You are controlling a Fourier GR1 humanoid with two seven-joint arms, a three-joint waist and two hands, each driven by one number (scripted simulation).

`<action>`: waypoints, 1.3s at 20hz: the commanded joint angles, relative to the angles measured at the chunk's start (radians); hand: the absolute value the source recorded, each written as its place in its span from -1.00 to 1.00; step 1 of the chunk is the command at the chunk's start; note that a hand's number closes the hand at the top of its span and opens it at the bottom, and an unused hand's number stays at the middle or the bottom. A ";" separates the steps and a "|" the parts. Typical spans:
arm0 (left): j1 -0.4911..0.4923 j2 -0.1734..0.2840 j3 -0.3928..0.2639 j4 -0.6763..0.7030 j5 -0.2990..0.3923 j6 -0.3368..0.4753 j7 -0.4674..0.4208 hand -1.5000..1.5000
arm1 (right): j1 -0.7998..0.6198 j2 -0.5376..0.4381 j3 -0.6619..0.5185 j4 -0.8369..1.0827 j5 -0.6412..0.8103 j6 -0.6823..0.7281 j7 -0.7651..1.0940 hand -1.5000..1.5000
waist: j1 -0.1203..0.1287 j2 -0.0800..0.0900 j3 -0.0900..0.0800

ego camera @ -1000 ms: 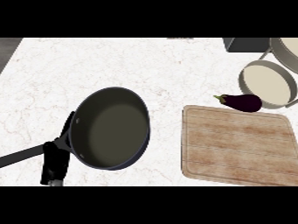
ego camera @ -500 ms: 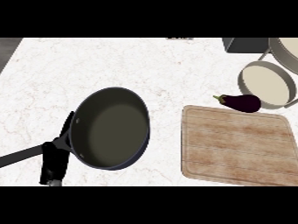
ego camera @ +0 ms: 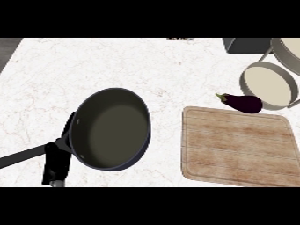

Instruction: Pick the lemon from the cutting board and place it in the tiered basket

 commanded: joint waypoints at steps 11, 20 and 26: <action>0.060 0.038 0.045 -0.016 0.033 -0.033 0.017 0.00 | 0.187 -0.052 -0.059 -0.453 0.134 -0.130 0.211 -1.00 | -0.049 -0.011 0.002; 0.103 -0.011 0.026 -0.034 0.002 0.031 0.009 0.00 | 0.572 0.054 -0.226 -1.073 -0.079 0.171 0.300 -1.00 | -0.097 -0.020 0.005; 0.101 0.031 0.079 -0.024 0.042 -0.002 0.009 0.00 | 0.779 0.120 -0.382 -1.404 -0.350 0.368 0.363 -1.00 | -0.125 -0.026 0.005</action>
